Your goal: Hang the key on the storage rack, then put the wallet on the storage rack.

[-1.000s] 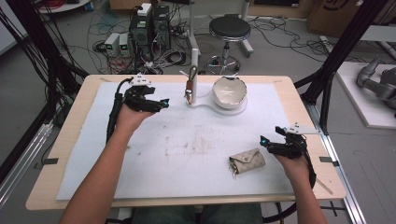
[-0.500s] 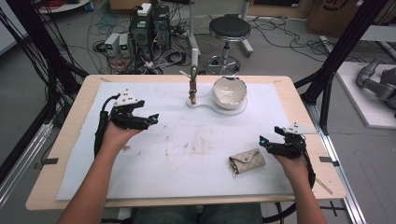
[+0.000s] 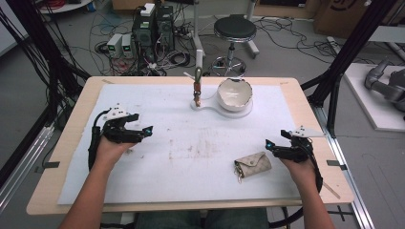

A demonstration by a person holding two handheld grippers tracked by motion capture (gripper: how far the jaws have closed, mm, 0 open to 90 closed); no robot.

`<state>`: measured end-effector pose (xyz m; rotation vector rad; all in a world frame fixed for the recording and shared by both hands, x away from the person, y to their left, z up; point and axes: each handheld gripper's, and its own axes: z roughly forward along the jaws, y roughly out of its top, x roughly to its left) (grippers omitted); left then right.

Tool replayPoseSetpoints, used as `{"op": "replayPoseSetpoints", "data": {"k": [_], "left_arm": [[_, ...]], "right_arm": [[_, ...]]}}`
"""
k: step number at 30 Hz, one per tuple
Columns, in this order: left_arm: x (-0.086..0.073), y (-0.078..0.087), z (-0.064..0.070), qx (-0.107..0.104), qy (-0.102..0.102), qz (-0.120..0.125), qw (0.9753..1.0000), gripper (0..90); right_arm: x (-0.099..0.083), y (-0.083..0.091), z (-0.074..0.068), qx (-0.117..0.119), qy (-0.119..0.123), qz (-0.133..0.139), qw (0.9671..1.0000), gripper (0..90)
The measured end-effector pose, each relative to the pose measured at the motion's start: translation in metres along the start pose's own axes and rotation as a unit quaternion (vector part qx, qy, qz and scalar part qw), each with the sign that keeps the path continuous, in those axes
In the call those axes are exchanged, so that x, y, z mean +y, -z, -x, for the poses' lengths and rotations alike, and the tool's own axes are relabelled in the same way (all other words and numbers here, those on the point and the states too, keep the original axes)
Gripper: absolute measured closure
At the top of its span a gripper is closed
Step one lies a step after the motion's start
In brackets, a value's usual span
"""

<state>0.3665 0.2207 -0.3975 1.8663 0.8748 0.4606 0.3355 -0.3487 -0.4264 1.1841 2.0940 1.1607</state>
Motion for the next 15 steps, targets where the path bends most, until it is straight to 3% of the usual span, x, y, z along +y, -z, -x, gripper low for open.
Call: {"op": "replayPoseSetpoints", "data": {"k": [15], "left_arm": [[-0.002, -0.006, 0.023, -0.033, -0.007, 0.007, 0.9994, 19.6]], "right_arm": [[0.004, -0.005, 0.002, -0.004, 0.000, 0.000, 1.0000, 20.5]]}}
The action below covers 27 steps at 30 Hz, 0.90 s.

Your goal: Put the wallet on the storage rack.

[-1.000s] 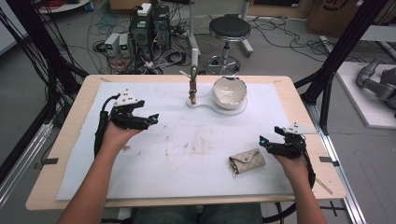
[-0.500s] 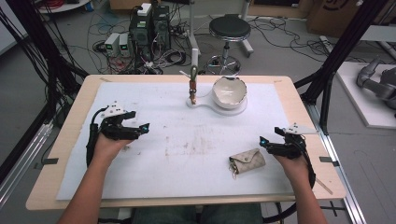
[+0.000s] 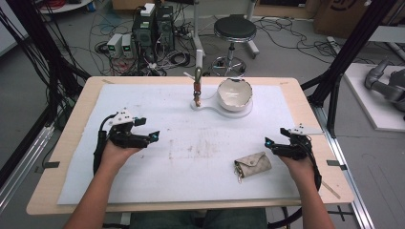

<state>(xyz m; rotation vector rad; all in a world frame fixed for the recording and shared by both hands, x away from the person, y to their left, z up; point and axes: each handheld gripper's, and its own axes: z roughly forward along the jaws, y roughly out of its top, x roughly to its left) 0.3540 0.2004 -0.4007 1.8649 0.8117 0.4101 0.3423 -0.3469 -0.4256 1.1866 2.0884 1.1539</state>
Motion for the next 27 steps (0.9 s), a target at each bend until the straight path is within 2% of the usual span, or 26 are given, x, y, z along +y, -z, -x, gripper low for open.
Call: {"op": "replayPoseSetpoints", "data": {"k": [3, 4, 5, 8, 10, 11, 12, 13, 14, 15, 16, 17, 21, 22, 23, 24, 25, 26, 27], "left_arm": [[0.002, -0.003, 0.009, -0.011, -0.004, -0.002, 0.9999, 19.6], [0.004, -0.008, 0.016, -0.022, -0.011, -0.004, 0.9997, 19.6], [0.004, -0.008, 0.016, -0.022, -0.011, -0.004, 0.9997, 19.6], [0.008, -0.018, 0.028, -0.039, -0.020, -0.006, 0.9990, 19.6], [0.011, -0.031, 0.039, -0.054, -0.027, -0.017, 0.9980, 19.6], [0.011, -0.031, 0.039, -0.054, -0.027, -0.017, 0.9980, 19.6], [0.012, -0.043, 0.047, -0.066, -0.030, -0.031, 0.9969, 19.6], [0.012, -0.043, 0.047, -0.066, -0.030, -0.031, 0.9969, 19.6], [0.013, -0.056, 0.057, -0.076, -0.033, -0.039, 0.9958, 19.6], [0.013, -0.056, 0.057, -0.076, -0.033, -0.039, 0.9958, 19.6], [0.015, -0.069, 0.068, -0.090, -0.042, -0.048, 0.9939, 19.6], [0.015, -0.069, 0.068, -0.090, -0.042, -0.048, 0.9939, 19.6], [0.018, -0.095, 0.092, -0.114, -0.060, -0.060, 0.9898, 19.6], [0.020, -0.104, 0.101, -0.125, -0.071, -0.070, 0.9872, 19.6], [0.020, -0.104, 0.101, -0.125, -0.071, -0.070, 0.9872, 19.6], [0.022, -0.110, 0.107, -0.129, -0.076, -0.071, 0.9862, 19.6], [0.023, -0.116, 0.114, -0.135, -0.078, -0.071, 0.9851, 19.6], [0.026, -0.124, 0.122, -0.147, -0.089, -0.077, 0.9822, 19.6], [0.026, -0.124, 0.122, -0.147, -0.089, -0.077, 0.9822, 19.5]], "right_arm": [[0.000, -0.002, 0.004, -0.004, -0.004, -0.004, 1.0000, 20.5], [-0.001, -0.001, 0.006, -0.004, -0.008, -0.003, 1.0000, 20.4], [-0.001, -0.001, 0.006, -0.004, -0.008, -0.003, 1.0000, 20.4], [-0.002, 0.000, 0.008, -0.011, -0.008, -0.005, 0.9999, 20.5], [-0.004, 0.002, 0.010, -0.016, -0.008, -0.007, 0.9998, 20.5], [-0.004, 0.002, 0.010, -0.016, -0.008, -0.007, 0.9998, 20.5], [-0.005, 0.003, 0.012, -0.017, -0.010, -0.007, 0.9998, 20.5], [-0.005, 0.003, 0.012, -0.017, -0.010, -0.007, 0.9998, 20.5], [-0.007, 0.005, 0.014, -0.020, -0.012, -0.008, 0.9997, 20.5], [-0.007, 0.005, 0.014, -0.020, -0.012, -0.008, 0.9997, 20.5], [-0.008, 0.006, 0.015, -0.022, -0.013, -0.008, 0.9996, 20.5], [-0.008, 0.006, 0.015, -0.022, -0.013, -0.008, 0.9996, 20.5], [-0.011, 0.011, 0.018, -0.025, -0.016, -0.009, 0.9995, 20.5], [-0.013, 0.012, 0.019, -0.028, -0.019, -0.010, 0.9994, 20.5], [-0.013, 0.012, 0.019, -0.028, -0.019, -0.010, 0.9994, 20.5], [-0.014, 0.013, 0.020, -0.029, -0.018, -0.010, 0.9994, 20.5], [-0.014, 0.014, 0.020, -0.030, -0.020, -0.010, 0.9993, 20.5], [-0.016, 0.016, 0.021, -0.032, -0.024, -0.011, 0.9991, 20.5], [-0.016, 0.016, 0.021, -0.032, -0.024, -0.011, 0.9991, 20.5]]}}
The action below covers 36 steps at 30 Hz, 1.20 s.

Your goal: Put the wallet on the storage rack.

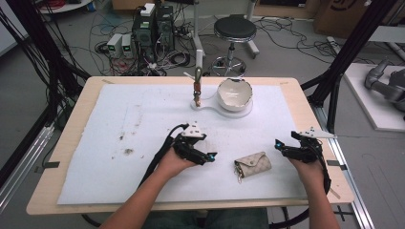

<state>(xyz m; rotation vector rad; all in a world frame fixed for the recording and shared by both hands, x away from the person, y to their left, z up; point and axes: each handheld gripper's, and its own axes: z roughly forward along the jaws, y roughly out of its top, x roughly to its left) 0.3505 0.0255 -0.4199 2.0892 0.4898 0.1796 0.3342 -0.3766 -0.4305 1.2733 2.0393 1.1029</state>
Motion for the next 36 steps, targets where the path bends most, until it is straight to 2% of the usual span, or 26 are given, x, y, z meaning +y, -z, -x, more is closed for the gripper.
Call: {"op": "replayPoseSetpoints", "data": {"k": [1, 2, 7, 10, 24, 25, 32, 36], "left_arm": [[0.005, -0.011, 0.007, -0.009, -0.006, -0.004, 0.9999, 19.4], [0.005, -0.011, 0.007, -0.009, -0.006, -0.004, 0.9999, 19.4], [0.014, -0.034, 0.020, -0.030, -0.018, -0.014, 0.9993, 19.3], [0.017, -0.044, 0.027, -0.036, -0.031, -0.024, 0.9986, 18.6], [0.027, -0.079, 0.049, -0.069, -0.035, -0.045, 0.9959, 18.3], [0.028, -0.085, 0.052, -0.068, -0.039, -0.055, 0.9954, 18.3], [0.030, -0.098, 0.056, -0.076, -0.044, -0.066, 0.9940, 17.6], [0.026, -0.107, 0.063, -0.068, -0.063, -0.092, 0.9914, 17.4]], "right_arm": [[-0.001, 0.002, 0.001, -0.001, 0.000, 0.001, 1.0000, 20.5], [-0.001, 0.002, 0.001, -0.001, 0.000, 0.001, 1.0000, 20.5], [-0.003, 0.005, 0.002, -0.003, -0.002, 0.001, 1.0000, 20.5], [-0.004, 0.005, 0.002, -0.003, -0.001, 0.001, 1.0000, 20.5], [-0.003, 0.006, 0.000, -0.001, 0.004, 0.002, 1.0000, 20.5], [-0.003, 0.006, -0.001, 0.001, 0.003, 0.002, 1.0000, 20.5], [-0.003, 0.005, -0.001, 0.002, 0.000, 0.001, 1.0000, 20.5], [-0.003, 0.005, 0.000, 0.001, 0.003, 0.001, 1.0000, 20.5]]}}
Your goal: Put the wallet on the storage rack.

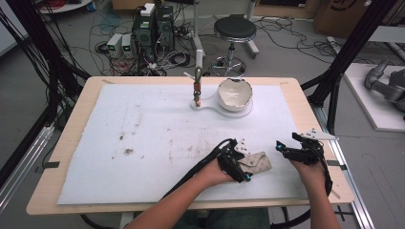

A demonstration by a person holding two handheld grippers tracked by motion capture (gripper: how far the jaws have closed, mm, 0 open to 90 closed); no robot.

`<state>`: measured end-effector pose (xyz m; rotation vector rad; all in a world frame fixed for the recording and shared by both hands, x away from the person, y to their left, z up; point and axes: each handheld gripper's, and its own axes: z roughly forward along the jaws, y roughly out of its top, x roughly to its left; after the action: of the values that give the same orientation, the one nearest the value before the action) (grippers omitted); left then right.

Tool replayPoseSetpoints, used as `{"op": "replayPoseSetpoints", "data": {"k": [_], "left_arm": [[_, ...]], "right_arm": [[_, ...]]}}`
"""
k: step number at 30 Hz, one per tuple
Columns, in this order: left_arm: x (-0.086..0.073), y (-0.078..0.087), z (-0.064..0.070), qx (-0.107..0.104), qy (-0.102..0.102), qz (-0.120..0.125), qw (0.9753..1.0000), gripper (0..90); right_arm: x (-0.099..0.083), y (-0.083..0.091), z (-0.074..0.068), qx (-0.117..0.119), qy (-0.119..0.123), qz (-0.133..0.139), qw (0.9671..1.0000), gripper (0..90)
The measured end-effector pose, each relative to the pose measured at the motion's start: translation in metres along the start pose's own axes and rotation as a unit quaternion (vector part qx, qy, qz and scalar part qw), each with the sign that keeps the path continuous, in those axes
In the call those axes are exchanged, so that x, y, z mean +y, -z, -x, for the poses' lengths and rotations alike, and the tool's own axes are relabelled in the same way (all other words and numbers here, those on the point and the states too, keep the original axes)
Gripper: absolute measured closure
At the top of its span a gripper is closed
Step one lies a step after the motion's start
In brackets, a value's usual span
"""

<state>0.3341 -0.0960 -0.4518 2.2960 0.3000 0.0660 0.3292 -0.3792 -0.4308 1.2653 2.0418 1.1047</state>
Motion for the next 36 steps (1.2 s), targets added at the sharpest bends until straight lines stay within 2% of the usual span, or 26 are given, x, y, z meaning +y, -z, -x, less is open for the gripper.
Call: {"op": "replayPoseSetpoints", "data": {"k": [2, 6, 8, 10, 12, 16, 18, 22, 24, 25, 26, 29, 30, 36], "left_arm": [[0.000, -0.001, 0.003, 0.008, -0.018, -0.005, 0.9998, 16.7], [0.000, -0.001, 0.004, 0.011, -0.018, -0.006, 0.9998, 17.1], [0.000, 0.000, 0.004, 0.013, -0.019, -0.005, 0.9997, 19.9], [-0.001, 0.002, 0.005, 0.013, -0.020, 0.001, 0.9997, 28.8], [-0.003, 0.003, 0.005, 0.012, -0.020, 0.008, 0.9997, 32.7], [-0.003, 0.005, 0.006, 0.011, -0.019, 0.011, 0.9997, 36.3], [-0.003, 0.007, 0.004, 0.007, -0.013, 0.013, 0.9998, 36.6], [-0.005, 0.014, -0.002, 0.016, 0.001, 0.020, 0.9997, 37.0], [-0.005, 0.023, -0.006, 0.022, 0.005, 0.029, 0.9993, 37.1], [-0.004, 0.031, -0.010, 0.029, 0.011, 0.041, 0.9987, 37.1], [-0.004, 0.031, -0.010, 0.029, 0.011, 0.041, 0.9987, 37.2], [0.000, 0.054, -0.022, 0.047, 0.018, 0.059, 0.9970, 37.2], [0.000, 0.054, -0.022, 0.047, 0.018, 0.059, 0.9970, 37.2], [0.012, 0.090, -0.043, 0.082, 0.025, 0.077, 0.9933, 37.2]], "right_arm": [[0.000, 0.000, 0.000, 0.000, -0.001, 0.000, 1.0000, 20.5], [0.000, 0.000, -0.001, 0.001, 0.000, 0.000, 1.0000, 20.5], [0.000, -0.001, -0.001, 0.002, 0.000, 0.000, 1.0000, 20.5], [0.001, -0.001, -0.002, 0.002, 0.002, -0.001, 1.0000, 20.5], [0.001, -0.001, -0.002, 0.002, 0.002, -0.001, 1.0000, 20.5], [0.001, -0.001, -0.002, 0.002, 0.002, -0.001, 1.0000, 20.5], [0.001, -0.001, -0.003, 0.001, 0.002, -0.001, 1.0000, 20.5], [0.001, -0.002, -0.003, 0.003, 0.002, -0.001, 1.0000, 20.5], [0.001, -0.002, -0.003, 0.003, 0.001, -0.003, 1.0000, 20.5], [0.001, -0.003, -0.003, 0.004, 0.002, -0.003, 1.0000, 20.5], [0.001, -0.003, -0.003, 0.004, 0.002, -0.003, 1.0000, 20.5], [0.001, -0.004, -0.004, 0.005, 0.005, -0.003, 1.0000, 20.5], [0.001, -0.004, -0.004, 0.005, 0.005, -0.003, 1.0000, 20.5], [0.003, -0.005, -0.006, 0.007, 0.008, -0.004, 0.9999, 20.5]]}}
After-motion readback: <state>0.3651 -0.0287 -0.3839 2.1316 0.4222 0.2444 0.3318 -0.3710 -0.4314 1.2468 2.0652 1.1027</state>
